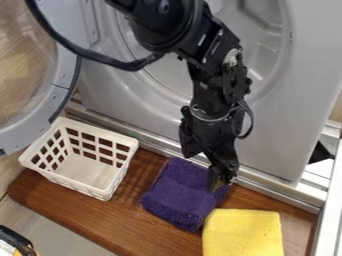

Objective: Take the yellow cloth and put it in the washing machine

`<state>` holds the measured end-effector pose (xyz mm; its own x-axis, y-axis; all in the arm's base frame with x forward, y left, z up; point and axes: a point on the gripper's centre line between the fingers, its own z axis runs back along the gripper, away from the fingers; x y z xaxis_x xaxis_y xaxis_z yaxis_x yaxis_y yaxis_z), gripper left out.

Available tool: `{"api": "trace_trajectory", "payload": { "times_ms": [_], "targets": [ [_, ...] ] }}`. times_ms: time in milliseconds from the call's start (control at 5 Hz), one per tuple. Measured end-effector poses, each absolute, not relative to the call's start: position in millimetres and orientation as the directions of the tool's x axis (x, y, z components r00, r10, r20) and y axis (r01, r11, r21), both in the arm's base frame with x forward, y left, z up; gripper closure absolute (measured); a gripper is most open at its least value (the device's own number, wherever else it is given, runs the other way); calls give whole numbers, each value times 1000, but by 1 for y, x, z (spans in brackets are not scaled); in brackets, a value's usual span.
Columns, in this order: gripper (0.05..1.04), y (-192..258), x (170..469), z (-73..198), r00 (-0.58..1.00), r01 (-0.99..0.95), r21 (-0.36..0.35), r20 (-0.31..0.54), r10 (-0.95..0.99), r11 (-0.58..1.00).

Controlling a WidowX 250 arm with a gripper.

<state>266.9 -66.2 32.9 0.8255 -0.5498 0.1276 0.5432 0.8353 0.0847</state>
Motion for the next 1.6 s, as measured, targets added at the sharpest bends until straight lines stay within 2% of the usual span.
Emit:
{"api": "trace_trajectory", "payload": {
  "times_ms": [200,400,600,800,1200,1400,1600],
  "targets": [
    [83,-67,265,26,830,543,71,110,-547,837],
    [83,-81,262,13,805,586,16,110,-584,810],
    [83,-107,266,-2,769,634,-44,138,-624,772],
    [83,-131,267,-18,721,690,-53,131,-681,721],
    [83,-145,262,-60,686,727,-12,68,-724,687],
    [83,-140,265,-63,707,705,21,58,-705,709],
    [137,-139,265,-78,718,693,41,61,-694,720]
  ]
}}
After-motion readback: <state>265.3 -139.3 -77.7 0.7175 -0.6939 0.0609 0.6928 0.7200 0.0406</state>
